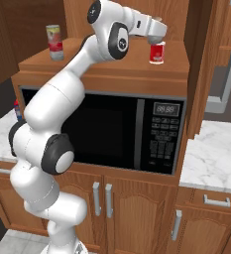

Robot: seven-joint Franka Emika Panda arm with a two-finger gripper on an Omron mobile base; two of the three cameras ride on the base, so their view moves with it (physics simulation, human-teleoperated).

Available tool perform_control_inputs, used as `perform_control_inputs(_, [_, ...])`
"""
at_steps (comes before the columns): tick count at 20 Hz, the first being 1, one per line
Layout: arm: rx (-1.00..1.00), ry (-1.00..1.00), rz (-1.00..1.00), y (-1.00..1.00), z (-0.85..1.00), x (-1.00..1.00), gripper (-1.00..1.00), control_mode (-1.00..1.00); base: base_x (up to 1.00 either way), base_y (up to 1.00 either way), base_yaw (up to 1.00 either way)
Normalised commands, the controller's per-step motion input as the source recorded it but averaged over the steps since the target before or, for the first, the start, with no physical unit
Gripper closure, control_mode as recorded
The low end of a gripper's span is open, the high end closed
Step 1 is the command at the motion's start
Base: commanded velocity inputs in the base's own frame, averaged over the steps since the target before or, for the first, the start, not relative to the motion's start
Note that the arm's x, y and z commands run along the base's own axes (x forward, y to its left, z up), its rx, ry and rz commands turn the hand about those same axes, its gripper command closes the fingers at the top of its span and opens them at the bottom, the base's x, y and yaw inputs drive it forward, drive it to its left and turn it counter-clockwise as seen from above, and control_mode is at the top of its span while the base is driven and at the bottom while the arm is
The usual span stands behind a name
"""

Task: Stack two cans on top of the other two cans in the cabinet.

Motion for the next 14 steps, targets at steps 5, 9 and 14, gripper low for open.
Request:
perform_control_inputs(5, [0.0, 0.01, 0.0, 0.0, -0.08, 0.11, 1.0, -1.0, 0.0, 0.0, 0.0])
perform_control_inputs(9, [0.0, 0.0, 0.0, 0.0, -0.04, 0.12, 1.0, -1.0, 0.0, 0.0, 0.0])
perform_control_inputs(14, [0.0, 0.0, 0.0, 0.0, -0.01, 0.06, 1.0, -1.0, 0.0, 0.0, 0.0])
